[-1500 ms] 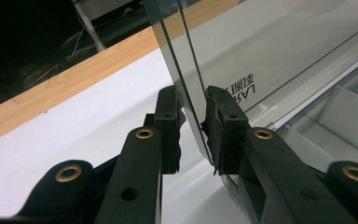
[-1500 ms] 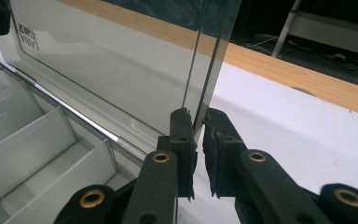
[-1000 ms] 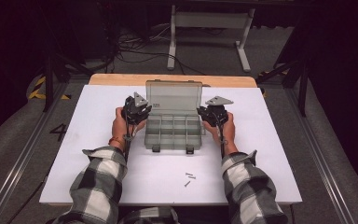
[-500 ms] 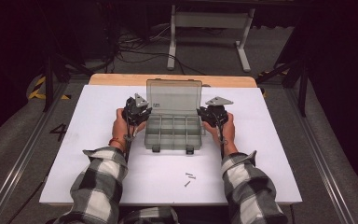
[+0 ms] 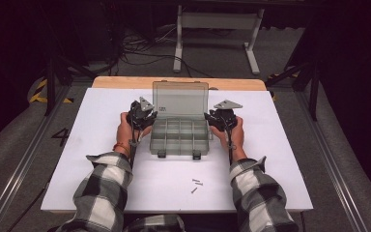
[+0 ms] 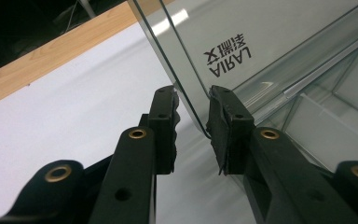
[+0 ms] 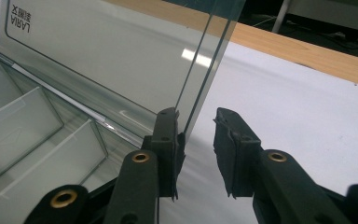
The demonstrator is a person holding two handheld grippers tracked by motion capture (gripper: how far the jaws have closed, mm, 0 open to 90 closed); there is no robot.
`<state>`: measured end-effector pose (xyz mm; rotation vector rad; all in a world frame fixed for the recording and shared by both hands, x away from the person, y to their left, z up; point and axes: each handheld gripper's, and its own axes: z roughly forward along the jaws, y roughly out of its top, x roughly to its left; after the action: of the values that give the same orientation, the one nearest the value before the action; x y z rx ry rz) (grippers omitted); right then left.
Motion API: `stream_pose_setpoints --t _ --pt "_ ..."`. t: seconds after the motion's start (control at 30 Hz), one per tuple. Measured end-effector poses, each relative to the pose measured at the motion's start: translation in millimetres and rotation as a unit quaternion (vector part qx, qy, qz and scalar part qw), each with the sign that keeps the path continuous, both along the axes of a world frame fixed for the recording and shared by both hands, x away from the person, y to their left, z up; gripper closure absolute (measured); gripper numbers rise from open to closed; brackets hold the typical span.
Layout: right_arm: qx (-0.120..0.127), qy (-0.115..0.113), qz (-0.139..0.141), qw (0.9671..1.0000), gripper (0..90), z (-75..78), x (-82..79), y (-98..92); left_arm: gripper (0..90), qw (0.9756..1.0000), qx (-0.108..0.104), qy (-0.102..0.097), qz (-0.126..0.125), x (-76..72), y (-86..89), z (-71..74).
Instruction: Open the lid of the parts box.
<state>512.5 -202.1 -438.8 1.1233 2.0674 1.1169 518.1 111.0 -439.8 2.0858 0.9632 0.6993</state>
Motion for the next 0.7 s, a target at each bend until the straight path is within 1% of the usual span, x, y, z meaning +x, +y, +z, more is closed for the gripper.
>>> stream_pose_setpoints --t 0.33,0.57,0.7 --pt "-0.003 0.002 -0.004 1.0000 70.3 -1.5 0.0 0.2 72.0 1.0000 0.004 -0.001 -0.001 0.2 -0.2 -0.1" --pt "-0.002 0.002 -0.005 1.0000 70.5 -2.2 -0.2 0.1 72.6 1.0000 0.003 0.000 0.000 0.0 -0.7 -0.4" --pt "-0.002 0.002 -0.005 1.0000 70.8 -2.4 -0.1 0.3 72.6 1.0000 0.007 -0.001 -0.002 0.7 -1.0 -0.1"
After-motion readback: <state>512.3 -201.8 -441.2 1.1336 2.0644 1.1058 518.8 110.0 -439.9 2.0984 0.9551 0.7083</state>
